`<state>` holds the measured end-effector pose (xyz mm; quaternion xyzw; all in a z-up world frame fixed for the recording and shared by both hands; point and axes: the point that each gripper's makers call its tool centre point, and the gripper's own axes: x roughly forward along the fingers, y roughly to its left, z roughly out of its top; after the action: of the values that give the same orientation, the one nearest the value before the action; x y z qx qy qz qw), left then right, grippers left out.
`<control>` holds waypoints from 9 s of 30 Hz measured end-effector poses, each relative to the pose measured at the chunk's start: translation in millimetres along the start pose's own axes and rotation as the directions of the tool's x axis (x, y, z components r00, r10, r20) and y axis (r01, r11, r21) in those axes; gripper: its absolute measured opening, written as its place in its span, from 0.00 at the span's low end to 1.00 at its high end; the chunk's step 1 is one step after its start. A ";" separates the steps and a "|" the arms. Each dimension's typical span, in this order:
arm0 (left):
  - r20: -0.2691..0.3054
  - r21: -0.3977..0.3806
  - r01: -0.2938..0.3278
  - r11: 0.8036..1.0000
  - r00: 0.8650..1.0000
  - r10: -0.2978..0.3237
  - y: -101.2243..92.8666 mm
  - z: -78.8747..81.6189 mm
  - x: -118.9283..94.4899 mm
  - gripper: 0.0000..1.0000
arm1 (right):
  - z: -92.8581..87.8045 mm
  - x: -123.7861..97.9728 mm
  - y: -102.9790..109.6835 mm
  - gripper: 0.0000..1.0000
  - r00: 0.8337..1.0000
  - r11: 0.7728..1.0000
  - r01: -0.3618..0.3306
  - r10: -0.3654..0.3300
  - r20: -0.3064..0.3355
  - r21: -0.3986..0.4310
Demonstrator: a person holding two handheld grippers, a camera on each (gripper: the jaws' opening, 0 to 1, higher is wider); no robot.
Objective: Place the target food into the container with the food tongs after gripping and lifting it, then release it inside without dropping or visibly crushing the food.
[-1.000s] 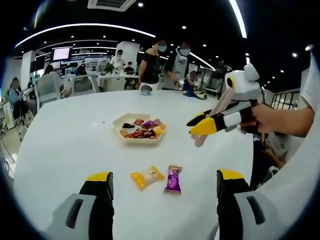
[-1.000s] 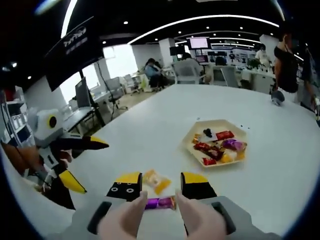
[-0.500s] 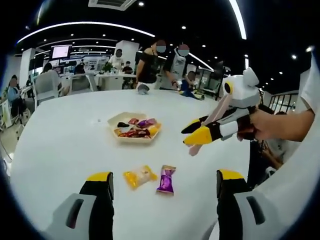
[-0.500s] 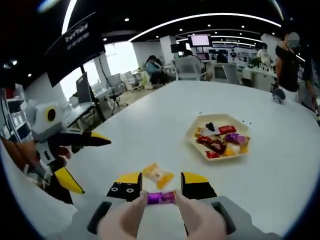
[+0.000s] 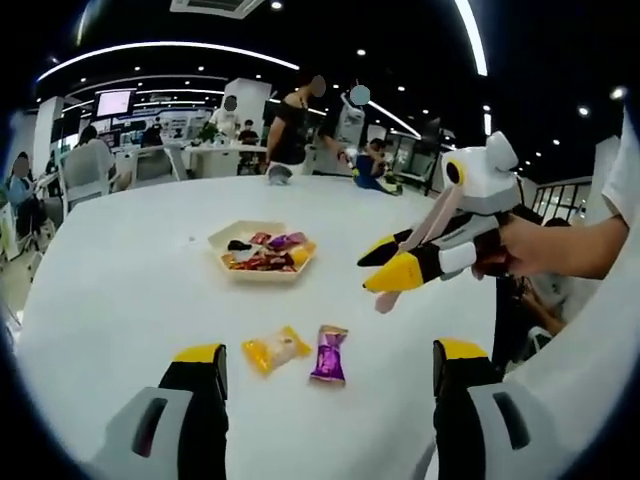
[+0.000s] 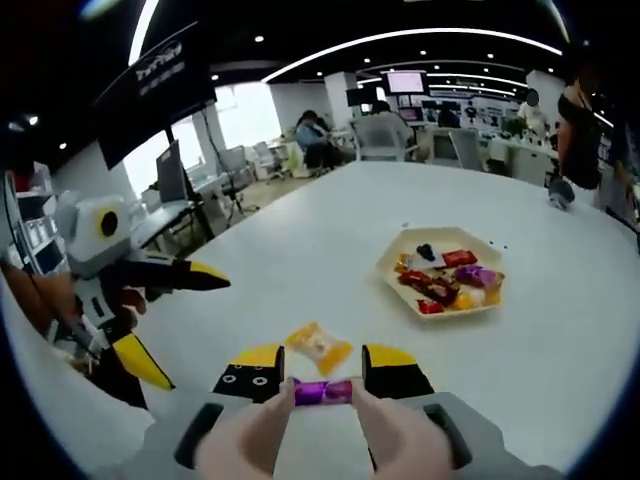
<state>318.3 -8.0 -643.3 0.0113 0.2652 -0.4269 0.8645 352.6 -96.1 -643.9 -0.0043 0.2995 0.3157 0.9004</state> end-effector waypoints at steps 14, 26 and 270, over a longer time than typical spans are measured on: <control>0.018 -0.013 -0.005 1.000 1.000 0.005 2.8 1.3 -7.8 0.84 | -9.8 -3.4 6.1 0.30 1.000 1.000 -0.003 0.003 -0.006 0.015; 0.005 -0.031 -0.008 0.999 1.000 0.009 4.4 -8.3 -9.5 0.85 | -23.7 -4.7 12.7 0.30 1.000 1.000 0.005 -0.004 -0.005 0.030; -0.001 -0.232 -0.436 0.870 0.894 0.448 14.3 -22.5 -100.8 0.87 | 168.5 81.5 -154.3 0.27 0.976 0.996 -0.060 0.046 0.215 0.060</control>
<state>269.0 80.4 -618.4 -0.0380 0.2796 -0.1852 0.9413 581.7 -140.4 -577.7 0.0676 0.2114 0.3281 0.9182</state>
